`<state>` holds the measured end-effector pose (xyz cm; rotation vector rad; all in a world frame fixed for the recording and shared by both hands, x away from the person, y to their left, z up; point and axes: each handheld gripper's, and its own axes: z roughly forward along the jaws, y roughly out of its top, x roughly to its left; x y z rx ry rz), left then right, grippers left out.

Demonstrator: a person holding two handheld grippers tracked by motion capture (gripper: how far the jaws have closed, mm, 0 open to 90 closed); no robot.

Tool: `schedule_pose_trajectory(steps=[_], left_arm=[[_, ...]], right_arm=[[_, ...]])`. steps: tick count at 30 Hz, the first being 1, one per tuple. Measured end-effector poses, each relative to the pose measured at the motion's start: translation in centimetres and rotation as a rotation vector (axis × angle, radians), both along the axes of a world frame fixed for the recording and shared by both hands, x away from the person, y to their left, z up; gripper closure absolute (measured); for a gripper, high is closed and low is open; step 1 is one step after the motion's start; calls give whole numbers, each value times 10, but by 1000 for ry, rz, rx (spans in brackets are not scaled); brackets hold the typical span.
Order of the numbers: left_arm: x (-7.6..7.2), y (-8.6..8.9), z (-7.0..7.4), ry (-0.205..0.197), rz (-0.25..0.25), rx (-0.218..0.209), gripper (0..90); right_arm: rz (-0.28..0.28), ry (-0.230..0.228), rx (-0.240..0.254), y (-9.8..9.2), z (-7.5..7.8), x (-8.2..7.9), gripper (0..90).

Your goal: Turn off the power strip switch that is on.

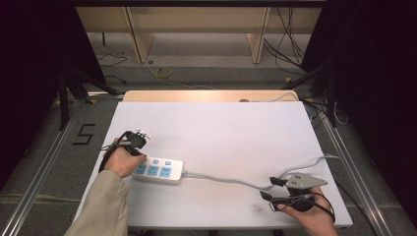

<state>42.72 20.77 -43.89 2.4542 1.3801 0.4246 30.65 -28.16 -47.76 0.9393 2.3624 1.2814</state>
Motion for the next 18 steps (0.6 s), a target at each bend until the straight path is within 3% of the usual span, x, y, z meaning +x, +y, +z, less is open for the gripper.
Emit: schedule_pose_trajectory(steps=[18], left_arm=[[1, -2, -1, 4, 9, 0, 900]], right_arm=[[5, -1, -3, 1, 0, 0, 369]])
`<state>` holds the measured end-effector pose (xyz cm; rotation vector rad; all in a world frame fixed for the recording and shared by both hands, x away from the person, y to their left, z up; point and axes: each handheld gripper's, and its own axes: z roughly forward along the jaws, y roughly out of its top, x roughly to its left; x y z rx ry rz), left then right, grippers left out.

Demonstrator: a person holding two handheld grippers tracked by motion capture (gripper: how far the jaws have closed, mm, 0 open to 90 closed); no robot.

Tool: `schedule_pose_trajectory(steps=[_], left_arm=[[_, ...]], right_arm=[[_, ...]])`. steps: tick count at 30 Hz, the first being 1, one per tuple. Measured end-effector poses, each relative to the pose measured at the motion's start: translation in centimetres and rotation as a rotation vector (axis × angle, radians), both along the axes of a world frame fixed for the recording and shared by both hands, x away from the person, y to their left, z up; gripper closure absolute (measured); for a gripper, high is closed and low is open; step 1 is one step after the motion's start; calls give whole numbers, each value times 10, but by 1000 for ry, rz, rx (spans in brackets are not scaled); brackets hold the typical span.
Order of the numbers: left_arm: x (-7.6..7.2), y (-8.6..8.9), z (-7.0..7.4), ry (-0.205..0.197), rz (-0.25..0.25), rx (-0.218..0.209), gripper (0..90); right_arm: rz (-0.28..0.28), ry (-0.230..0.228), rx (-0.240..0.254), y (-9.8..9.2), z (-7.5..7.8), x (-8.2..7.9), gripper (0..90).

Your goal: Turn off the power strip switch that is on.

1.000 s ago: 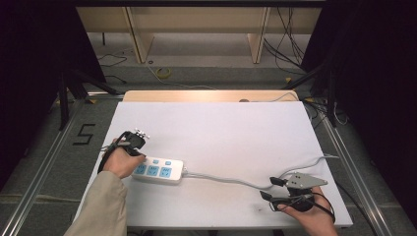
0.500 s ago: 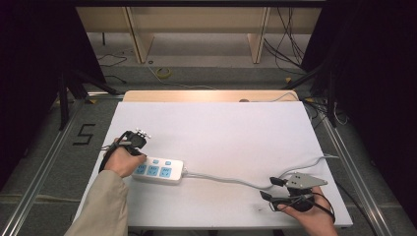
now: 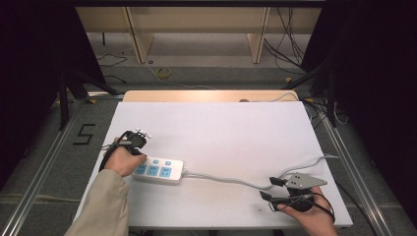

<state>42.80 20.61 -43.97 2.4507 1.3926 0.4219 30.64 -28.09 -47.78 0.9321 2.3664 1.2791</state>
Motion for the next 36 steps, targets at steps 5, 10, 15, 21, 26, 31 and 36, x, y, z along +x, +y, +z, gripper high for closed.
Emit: schedule_pose_trajectory(steps=[5, 10, 15, 21, 26, 31, 36], left_arm=[[-1, 1, 0, 3, -5, 4, 900], [-1, 1, -1, -2, -7, 35, 900], [-1, 2, -2, -4, -1, 24, 900], [-1, 1, -1, 3, -7, 34, 900], [-1, 1, -2, 0, -7, 37, 900], [-1, -2, -3, -11, -13, 49, 900], [-2, -2, -3, -18, -12, 48, 900]], right_arm=[[0, -1, 0, 0, 0, 0, 369], [0, 0, 2, 1, 0, 0, 369], [0, 1, 2, 1, 0, 0, 370], [2, 2, -2, 1, 0, 0, 370], [1, 0, 0, 2, 0, 0, 369], [4, -1, 1, 3, 0, 0, 369], [4, -3, 1, 2, 0, 0, 369]])
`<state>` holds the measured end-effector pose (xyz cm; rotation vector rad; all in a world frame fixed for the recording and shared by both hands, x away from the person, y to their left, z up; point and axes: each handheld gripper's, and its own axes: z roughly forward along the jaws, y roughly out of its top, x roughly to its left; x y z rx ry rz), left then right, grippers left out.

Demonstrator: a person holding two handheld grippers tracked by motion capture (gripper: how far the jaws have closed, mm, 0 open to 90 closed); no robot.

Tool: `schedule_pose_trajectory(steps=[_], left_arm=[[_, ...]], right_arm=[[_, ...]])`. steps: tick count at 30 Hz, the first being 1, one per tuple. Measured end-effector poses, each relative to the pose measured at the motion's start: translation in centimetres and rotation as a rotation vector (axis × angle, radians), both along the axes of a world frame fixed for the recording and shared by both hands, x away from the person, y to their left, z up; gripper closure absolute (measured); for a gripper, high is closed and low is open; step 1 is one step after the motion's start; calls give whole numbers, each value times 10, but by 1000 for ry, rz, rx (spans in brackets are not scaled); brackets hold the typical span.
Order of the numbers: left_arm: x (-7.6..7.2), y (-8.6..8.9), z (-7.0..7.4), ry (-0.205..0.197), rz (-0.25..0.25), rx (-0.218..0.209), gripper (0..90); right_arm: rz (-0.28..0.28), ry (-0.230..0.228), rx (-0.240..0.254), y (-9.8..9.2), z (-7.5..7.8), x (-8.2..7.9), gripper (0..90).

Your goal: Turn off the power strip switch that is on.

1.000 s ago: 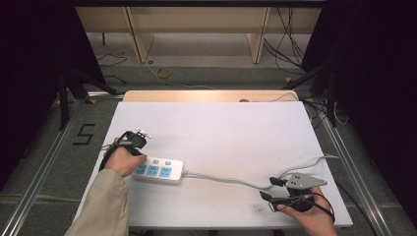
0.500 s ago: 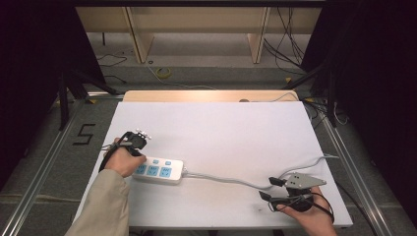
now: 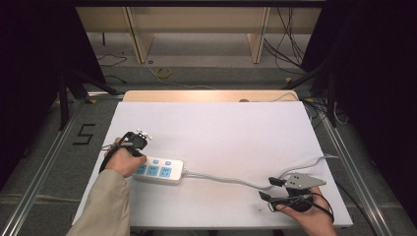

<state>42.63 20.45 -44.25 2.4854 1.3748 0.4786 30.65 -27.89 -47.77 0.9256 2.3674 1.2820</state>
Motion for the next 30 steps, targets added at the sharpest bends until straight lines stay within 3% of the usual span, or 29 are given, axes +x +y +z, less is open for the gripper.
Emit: schedule_pose_trajectory(steps=[8, 9, 11, 15, 18, 20, 30], left_arm=[[-1, 1, 0, -38, -17, 3, 899], [-2, 2, 2, -50, -8, -14, 899], [-3, 5, 4, -27, -17, -73, 899], [-5, 7, 5, -48, -11, -84, 898], [-8, 7, 10, -92, -22, -119, 894], [-9, 6, 12, -106, -23, -146, 832], [-16, 1, 17, -151, -42, -170, 776]], right_arm=[[-6, 1, 2, -2, 0, 1, 370], [-7, 2, 3, -3, 0, 1, 369], [-8, 2, 3, -3, 0, 1, 369], [-6, 0, 4, -3, 1, 1, 370], [-7, 1, 3, -3, 0, 1, 370], [-7, 2, 3, -2, 0, 1, 369], [-6, 2, 4, -2, 0, 1, 369]])
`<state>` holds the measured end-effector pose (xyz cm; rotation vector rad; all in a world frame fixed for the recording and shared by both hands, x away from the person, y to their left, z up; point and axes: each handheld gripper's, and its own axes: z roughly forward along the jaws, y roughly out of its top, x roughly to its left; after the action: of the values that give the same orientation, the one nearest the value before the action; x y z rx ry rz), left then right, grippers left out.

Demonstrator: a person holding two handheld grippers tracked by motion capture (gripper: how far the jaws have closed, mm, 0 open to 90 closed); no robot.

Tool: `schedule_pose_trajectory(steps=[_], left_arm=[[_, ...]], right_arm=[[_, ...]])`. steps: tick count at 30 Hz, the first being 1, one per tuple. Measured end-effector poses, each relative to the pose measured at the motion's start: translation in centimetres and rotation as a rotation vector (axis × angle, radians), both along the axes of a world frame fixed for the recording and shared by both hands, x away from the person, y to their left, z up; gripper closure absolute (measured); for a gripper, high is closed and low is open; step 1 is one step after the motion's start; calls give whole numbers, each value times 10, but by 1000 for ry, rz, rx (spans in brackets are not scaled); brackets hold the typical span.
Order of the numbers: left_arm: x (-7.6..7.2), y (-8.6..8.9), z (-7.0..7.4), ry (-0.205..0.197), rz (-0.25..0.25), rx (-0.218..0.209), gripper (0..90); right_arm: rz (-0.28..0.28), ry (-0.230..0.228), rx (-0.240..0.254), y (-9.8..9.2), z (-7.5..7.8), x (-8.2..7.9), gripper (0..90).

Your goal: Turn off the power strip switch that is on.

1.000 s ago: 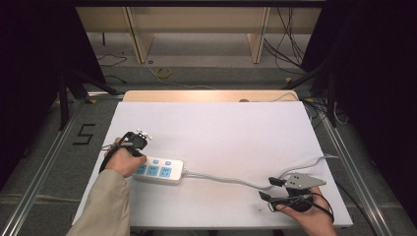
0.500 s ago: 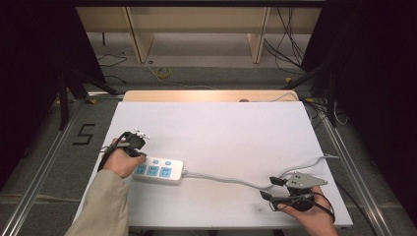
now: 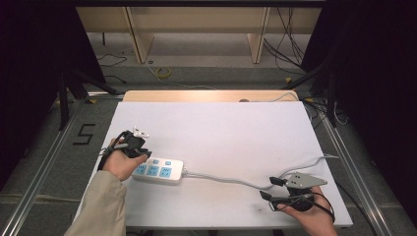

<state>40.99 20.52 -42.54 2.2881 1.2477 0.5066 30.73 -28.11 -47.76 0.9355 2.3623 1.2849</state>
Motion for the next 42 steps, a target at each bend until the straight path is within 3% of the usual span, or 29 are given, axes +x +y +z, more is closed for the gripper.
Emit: schedule_pose_trajectory(steps=[19, 37, 42], left_arm=[[-19, -18, 1, -101, -65, -99, 674], [-42, -36, -9, -190, -181, -203, 521], [-48, -42, -14, -189, -235, -223, 466]], right_arm=[[0, -1, 1, 0, 0, 0, 370], [2, -2, 1, 0, 1, -1, 369], [3, -1, 3, 0, 0, -1, 369]])
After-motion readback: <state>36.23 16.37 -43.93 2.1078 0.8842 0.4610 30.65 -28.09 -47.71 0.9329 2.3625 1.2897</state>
